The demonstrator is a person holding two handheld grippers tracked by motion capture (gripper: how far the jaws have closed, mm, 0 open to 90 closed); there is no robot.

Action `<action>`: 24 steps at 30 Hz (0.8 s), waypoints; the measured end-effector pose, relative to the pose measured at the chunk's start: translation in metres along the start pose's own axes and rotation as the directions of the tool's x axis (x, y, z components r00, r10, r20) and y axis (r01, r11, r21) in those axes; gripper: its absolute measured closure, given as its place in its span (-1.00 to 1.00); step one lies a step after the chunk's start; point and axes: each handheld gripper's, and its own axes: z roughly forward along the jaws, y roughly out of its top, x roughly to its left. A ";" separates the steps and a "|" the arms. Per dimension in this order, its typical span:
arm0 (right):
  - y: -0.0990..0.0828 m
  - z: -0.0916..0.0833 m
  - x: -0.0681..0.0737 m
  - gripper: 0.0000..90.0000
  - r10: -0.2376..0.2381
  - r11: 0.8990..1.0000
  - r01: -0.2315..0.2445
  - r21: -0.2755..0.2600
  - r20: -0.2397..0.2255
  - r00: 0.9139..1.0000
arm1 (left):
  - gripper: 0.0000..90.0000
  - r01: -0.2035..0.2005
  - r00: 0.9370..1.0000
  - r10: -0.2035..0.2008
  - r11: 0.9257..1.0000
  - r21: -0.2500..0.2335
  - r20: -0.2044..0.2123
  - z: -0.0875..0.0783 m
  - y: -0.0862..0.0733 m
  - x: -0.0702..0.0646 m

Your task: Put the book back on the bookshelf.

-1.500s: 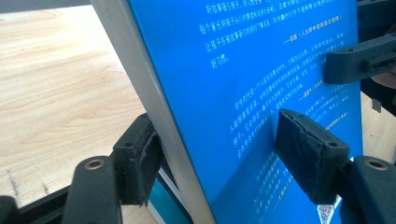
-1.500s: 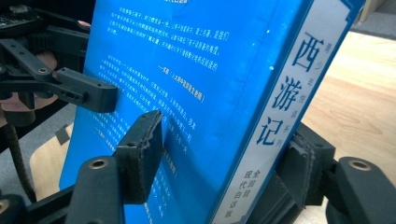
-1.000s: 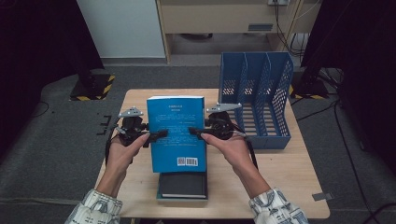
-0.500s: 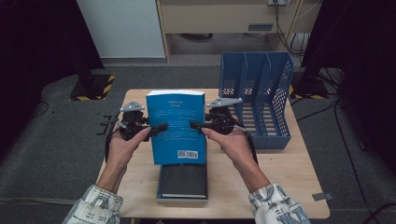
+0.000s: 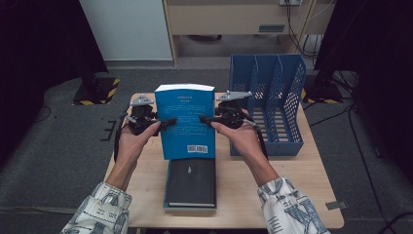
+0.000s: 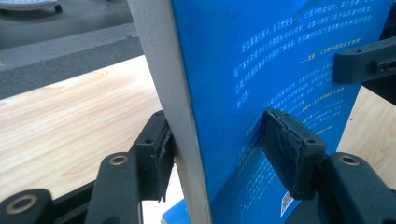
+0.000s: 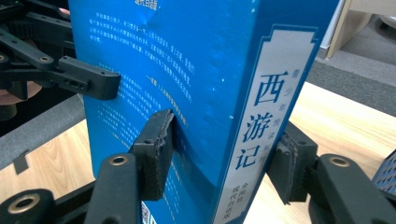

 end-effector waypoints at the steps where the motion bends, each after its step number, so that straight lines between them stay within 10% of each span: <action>1: 0.000 0.000 0.000 0.03 0.000 1.000 0.000 0.000 0.000 1.000 | -0.03 0.000 1.000 0.000 1.000 0.000 0.000 0.000 0.000 0.000; 24: -0.019 -0.027 0.031 0.07 -0.122 0.992 0.122 -0.031 0.007 0.993 | -0.03 -0.119 0.992 0.120 0.993 -0.023 0.043 -0.028 -0.013 -0.021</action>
